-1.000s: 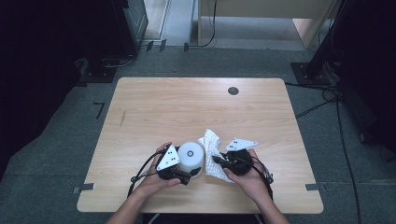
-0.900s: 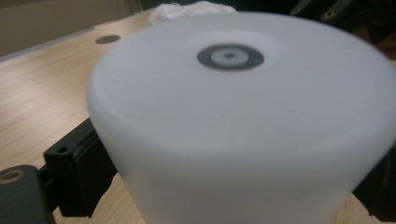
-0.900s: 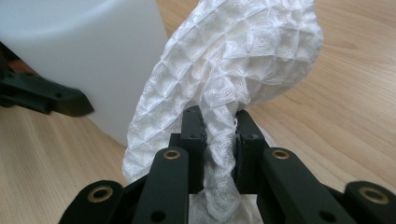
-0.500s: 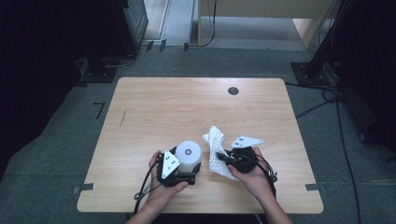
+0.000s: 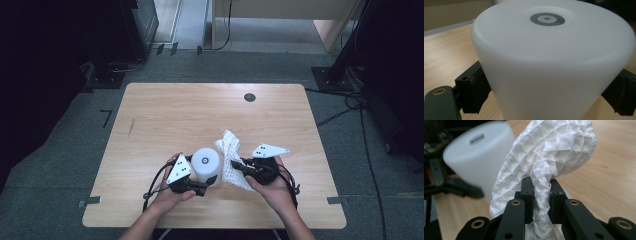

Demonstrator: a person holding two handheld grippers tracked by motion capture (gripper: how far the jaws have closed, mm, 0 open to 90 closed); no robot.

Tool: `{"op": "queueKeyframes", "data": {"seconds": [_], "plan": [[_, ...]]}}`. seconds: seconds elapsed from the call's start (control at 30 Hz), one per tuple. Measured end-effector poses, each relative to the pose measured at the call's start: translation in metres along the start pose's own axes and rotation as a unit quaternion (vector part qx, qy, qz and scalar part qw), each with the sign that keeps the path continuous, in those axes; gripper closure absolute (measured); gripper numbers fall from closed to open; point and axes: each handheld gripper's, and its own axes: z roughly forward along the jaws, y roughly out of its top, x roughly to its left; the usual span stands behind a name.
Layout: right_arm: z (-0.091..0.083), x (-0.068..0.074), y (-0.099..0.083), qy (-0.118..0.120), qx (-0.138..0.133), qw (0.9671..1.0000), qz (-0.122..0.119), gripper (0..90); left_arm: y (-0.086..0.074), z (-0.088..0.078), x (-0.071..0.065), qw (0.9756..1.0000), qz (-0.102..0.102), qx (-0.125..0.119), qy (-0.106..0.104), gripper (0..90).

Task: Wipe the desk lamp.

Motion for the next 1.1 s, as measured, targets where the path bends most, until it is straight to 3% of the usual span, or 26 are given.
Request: {"op": "queueKeyframes", "data": {"seconds": [0.1,0.23,0.33,0.43,0.57,0.63,0.7,0.8,0.83,0.9,1.0,1.07,1.1], "plan": [[-0.013,0.008,0.009,0.013,-0.026,0.9996,-0.002,77.7,0.000,0.000,0.004,0.9994,0.010,0.009,-0.032,8.4],[-0.017,0.023,0.015,0.018,-0.036,0.9990,-0.020,77.7,0.000,0.000,0.004,0.9995,0.008,0.009,-0.030,8.4],[-0.004,0.029,0.010,-0.002,-0.010,0.9995,-0.028,78.0,0.003,-0.003,0.006,0.9996,-0.003,-0.005,-0.027,8.4],[0.013,0.028,-0.003,-0.017,0.025,0.9995,-0.013,78.2,0.004,-0.006,0.010,0.9996,-0.014,-0.015,-0.019,8.4],[0.042,0.022,-0.021,-0.018,0.109,0.9938,-0.011,77.9,0.003,-0.009,0.014,0.9996,-0.018,-0.018,-0.015,8.5],[0.044,0.019,-0.023,-0.012,0.112,0.9936,0.001,77.9,0.002,-0.009,0.013,0.9997,-0.014,-0.014,-0.011,8.5],[0.036,0.018,-0.017,-0.013,0.089,0.9960,-0.002,77.9,0.000,-0.007,0.013,0.9998,-0.012,-0.007,-0.012,8.5],[0.011,0.019,-0.002,0.000,0.021,0.9998,-0.001,77.8,-0.002,-0.003,0.010,0.9999,-0.004,0.003,-0.013,8.5],[0.003,0.021,0.003,-0.001,-0.002,1.0000,-0.003,77.8,-0.002,-0.002,0.009,0.9999,-0.002,0.004,-0.015,8.5],[-0.003,0.024,0.007,-0.006,-0.019,0.9997,-0.011,77.8,-0.001,-0.001,0.008,0.9998,-0.001,0.004,-0.020,8.5],[0.010,0.024,-0.002,-0.004,0.008,0.9999,-0.009,77.9,0.000,0.000,0.007,0.9999,0.000,0.003,-0.016,8.5],[0.026,0.020,-0.013,-0.004,0.051,0.9987,0.003,77.7,-0.001,-0.002,0.009,0.9999,-0.002,0.004,-0.011,8.5],[0.035,0.018,-0.018,0.007,0.085,0.9964,0.007,77.4,-0.001,-0.003,0.010,0.9999,-0.004,0.003,-0.009,8.5]]}}
